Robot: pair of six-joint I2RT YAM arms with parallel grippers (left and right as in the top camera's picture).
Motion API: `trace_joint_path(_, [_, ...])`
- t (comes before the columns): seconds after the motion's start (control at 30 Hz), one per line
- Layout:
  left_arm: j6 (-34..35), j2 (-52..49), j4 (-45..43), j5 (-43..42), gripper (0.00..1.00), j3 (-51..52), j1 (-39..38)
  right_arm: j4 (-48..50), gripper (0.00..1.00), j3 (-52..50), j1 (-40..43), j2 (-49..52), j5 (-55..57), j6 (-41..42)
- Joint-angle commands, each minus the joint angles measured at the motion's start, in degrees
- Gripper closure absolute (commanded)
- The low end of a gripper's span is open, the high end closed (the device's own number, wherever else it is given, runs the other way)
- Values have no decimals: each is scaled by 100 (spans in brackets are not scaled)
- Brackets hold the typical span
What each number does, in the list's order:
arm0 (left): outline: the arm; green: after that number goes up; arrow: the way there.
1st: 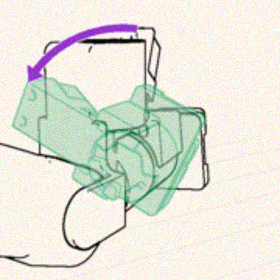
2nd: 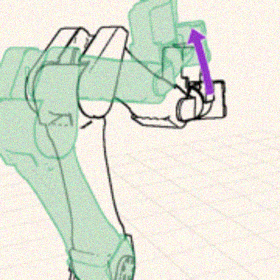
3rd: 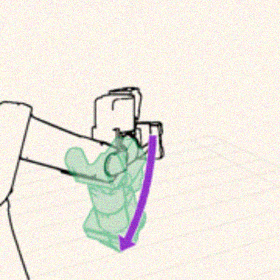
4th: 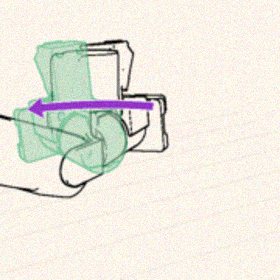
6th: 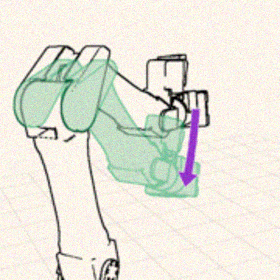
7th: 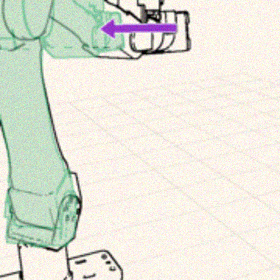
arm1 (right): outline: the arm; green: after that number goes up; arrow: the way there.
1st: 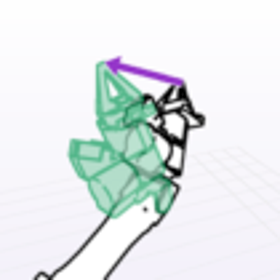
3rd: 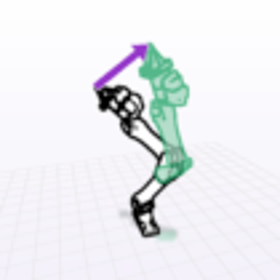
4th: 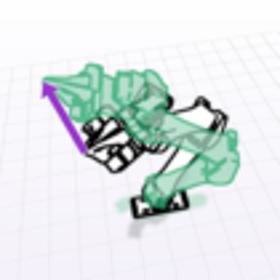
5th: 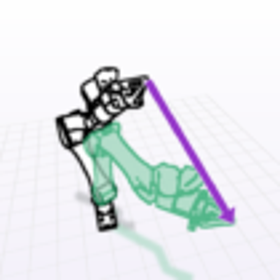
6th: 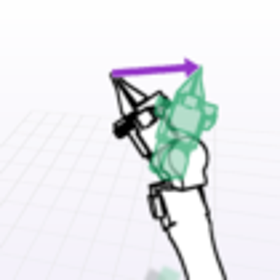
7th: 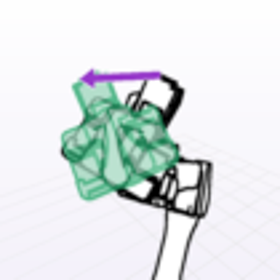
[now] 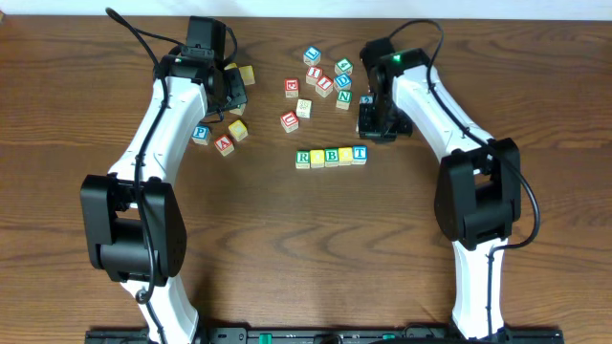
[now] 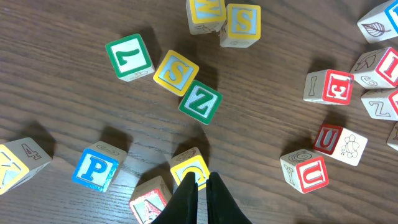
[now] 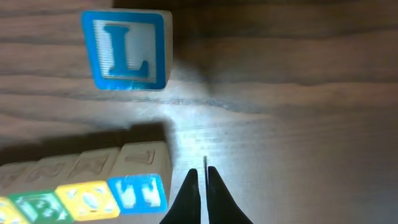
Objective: Spell out ROBOT
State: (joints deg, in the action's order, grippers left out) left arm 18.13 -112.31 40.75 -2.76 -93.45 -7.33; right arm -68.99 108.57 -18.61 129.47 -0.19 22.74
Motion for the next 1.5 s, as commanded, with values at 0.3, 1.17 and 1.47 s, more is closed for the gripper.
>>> trace_joint_path(0.3, [-35,9,4,72,93,-63,-2,479,99,-612,-199,-13,-236,-142])
trace_joint_path(1.17, [-525,592,109,219,89,-328,162,614,99,-319,247,-1010,-20,-354])
trace_joint_path(1.47, [-522,1377,50,345,2,-328,308,249,72,-319,979,-2719,7,-566])
